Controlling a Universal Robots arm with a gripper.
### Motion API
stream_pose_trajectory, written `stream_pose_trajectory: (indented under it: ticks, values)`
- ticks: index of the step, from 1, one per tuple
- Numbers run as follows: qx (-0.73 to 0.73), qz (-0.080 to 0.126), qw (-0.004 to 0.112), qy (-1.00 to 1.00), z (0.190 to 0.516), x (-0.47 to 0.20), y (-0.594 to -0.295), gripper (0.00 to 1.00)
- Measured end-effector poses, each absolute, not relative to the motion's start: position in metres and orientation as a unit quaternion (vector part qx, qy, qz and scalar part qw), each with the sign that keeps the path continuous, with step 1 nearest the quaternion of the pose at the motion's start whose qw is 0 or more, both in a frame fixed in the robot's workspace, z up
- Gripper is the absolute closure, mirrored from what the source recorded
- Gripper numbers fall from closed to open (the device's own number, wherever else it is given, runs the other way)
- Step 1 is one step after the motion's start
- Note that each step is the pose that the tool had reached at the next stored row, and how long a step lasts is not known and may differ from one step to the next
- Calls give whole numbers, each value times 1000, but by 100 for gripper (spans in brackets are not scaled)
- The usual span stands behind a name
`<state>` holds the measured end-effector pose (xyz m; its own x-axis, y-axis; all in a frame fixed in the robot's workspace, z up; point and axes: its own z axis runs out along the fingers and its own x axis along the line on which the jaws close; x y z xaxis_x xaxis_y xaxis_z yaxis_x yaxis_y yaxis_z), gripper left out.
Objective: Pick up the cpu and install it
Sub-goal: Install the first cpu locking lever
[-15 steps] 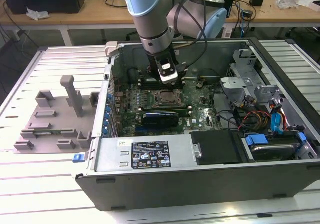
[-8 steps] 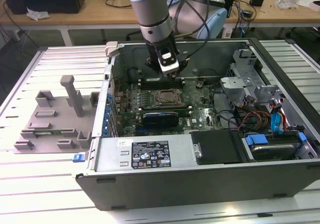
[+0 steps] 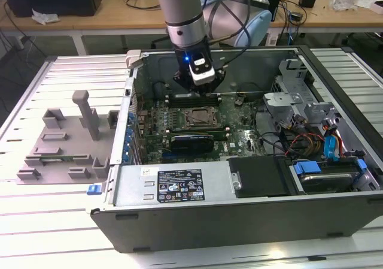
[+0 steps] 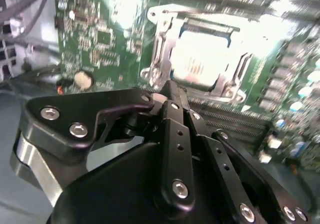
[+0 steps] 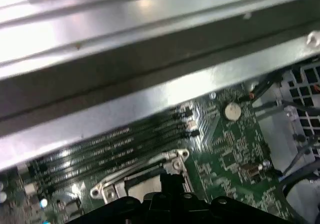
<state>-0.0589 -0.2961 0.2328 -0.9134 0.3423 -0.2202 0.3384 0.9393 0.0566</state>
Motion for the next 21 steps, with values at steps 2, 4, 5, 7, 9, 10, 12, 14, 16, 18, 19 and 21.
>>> stream_pose_trajectory:
  ticks: [2,4,5,7,9,10,12,14,16,18,19,21]
  values:
    - [173,1,98,980,232,-58,-296,89]
    - [173,-9,65,983,232,-53,-296,89]
    - [173,-12,50,984,232,-51,-297,89]
    - [173,-13,47,984,232,-50,-297,89]
    - [173,-13,46,984,232,-50,-297,89]
    - [173,-13,46,984,232,-50,-297,89]
    - [164,-13,46,985,232,-50,-297,89]
    - [144,-12,47,988,231,-49,-296,89]
    - [126,-11,47,991,231,-49,-297,89]
    - [91,-10,47,995,229,-48,-297,89]
    - [86,-10,46,995,229,-48,-297,89]
    - [77,-10,44,996,228,-48,-298,89]
